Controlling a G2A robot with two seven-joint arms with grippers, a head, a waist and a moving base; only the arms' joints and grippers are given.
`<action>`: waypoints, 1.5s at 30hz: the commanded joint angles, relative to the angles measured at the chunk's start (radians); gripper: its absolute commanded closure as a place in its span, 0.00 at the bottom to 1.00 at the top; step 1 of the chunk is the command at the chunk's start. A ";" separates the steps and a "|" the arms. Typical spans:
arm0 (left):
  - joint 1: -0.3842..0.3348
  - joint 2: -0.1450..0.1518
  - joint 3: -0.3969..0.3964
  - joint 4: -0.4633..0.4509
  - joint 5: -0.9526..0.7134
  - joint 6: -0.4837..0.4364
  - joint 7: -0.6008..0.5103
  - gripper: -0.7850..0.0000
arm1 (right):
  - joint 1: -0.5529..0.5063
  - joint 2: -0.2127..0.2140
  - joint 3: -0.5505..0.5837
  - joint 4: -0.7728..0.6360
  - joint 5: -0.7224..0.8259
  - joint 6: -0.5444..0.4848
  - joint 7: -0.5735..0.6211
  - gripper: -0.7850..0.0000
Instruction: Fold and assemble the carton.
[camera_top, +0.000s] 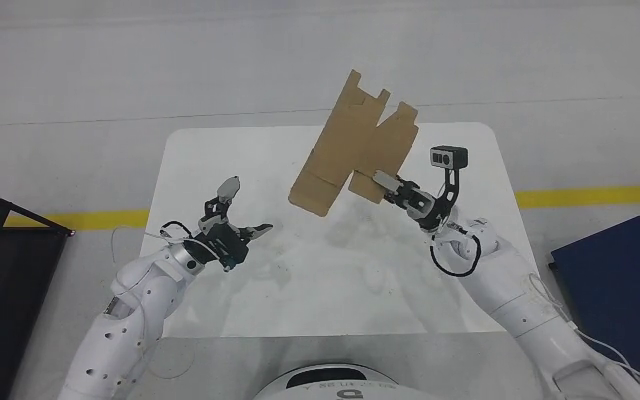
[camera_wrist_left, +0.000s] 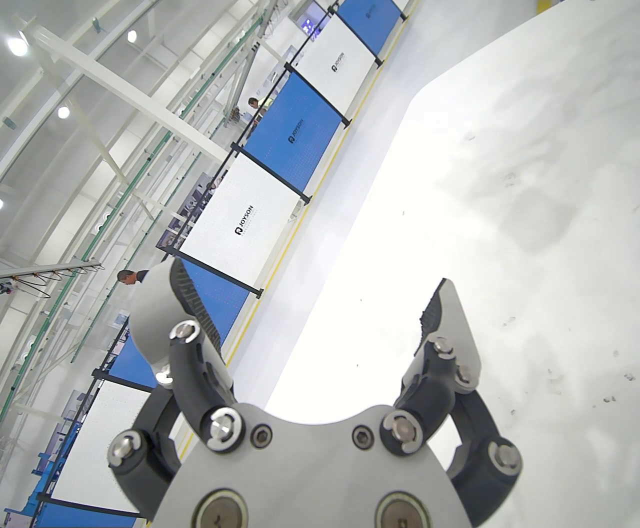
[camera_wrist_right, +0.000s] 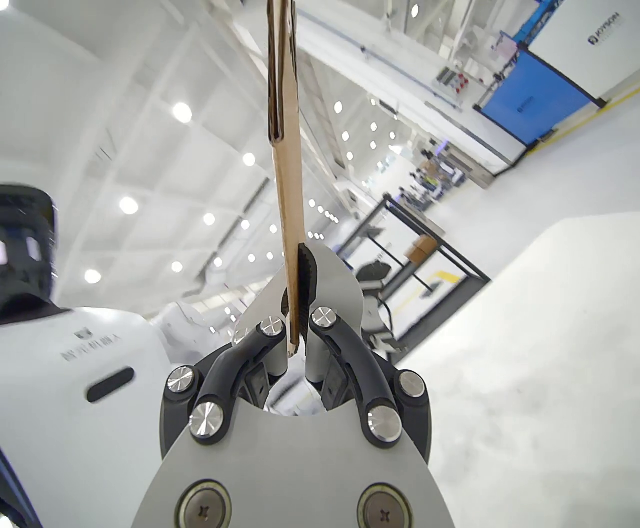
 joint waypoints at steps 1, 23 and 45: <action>0.000 0.000 0.000 0.000 0.000 0.000 0.000 0.00 | 0.000 0.000 0.000 0.000 0.004 0.000 0.001 1.00; 0.000 0.000 0.000 0.000 0.000 0.000 0.000 0.00 | 0.013 -0.002 0.086 0.050 -0.262 0.019 -0.215 1.00; 0.000 0.000 0.000 0.000 0.000 0.000 0.000 0.00 | 0.055 -0.005 0.089 0.053 0.099 0.244 -0.083 1.00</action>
